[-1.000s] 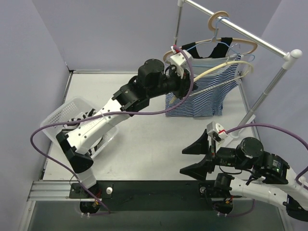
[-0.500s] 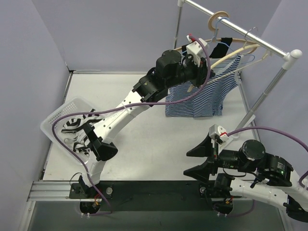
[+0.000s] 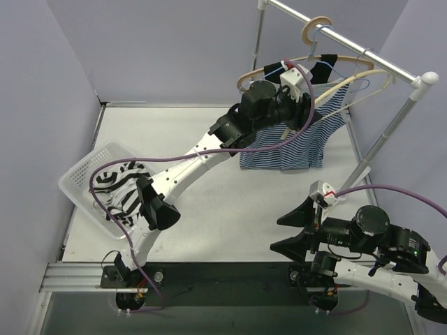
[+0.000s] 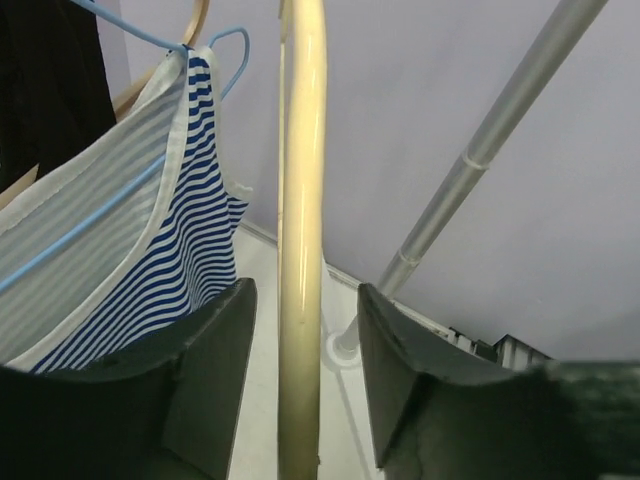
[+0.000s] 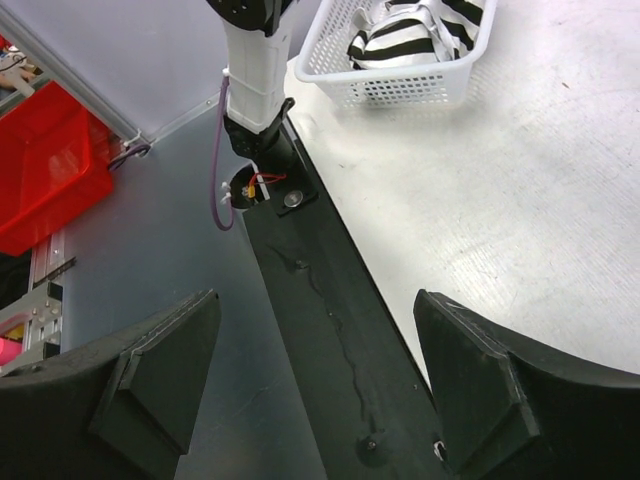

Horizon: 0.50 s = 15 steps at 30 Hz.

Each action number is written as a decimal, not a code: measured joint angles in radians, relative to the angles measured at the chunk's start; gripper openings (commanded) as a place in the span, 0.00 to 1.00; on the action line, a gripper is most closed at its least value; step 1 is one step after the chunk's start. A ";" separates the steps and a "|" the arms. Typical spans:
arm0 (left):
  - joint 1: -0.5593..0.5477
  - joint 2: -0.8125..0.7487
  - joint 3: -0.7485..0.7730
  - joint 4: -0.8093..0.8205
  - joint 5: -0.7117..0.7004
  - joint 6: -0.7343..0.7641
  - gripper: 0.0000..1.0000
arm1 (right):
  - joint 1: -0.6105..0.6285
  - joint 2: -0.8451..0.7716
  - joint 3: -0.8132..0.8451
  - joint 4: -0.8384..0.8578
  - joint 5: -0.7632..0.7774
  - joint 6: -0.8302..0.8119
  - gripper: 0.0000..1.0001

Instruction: Remove the tank top from the hanger

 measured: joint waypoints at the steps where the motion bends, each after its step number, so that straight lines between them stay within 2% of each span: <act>1: 0.000 -0.001 0.000 -0.001 -0.002 0.001 0.71 | 0.000 0.000 0.002 -0.003 0.009 0.007 0.81; 3: -0.001 -0.024 -0.040 -0.002 -0.010 0.013 0.79 | 0.000 0.001 0.011 -0.013 0.025 0.017 0.81; 4: -0.001 -0.047 -0.077 -0.004 -0.019 0.018 0.79 | 0.000 0.002 0.022 -0.018 0.034 0.024 0.81; 10: 0.013 -0.377 -0.566 0.025 -0.113 0.036 0.80 | 0.000 0.043 0.105 -0.018 0.109 0.028 0.81; 15: 0.102 -0.729 -0.941 0.068 -0.176 0.032 0.85 | 0.000 0.145 0.150 -0.010 0.248 0.025 0.80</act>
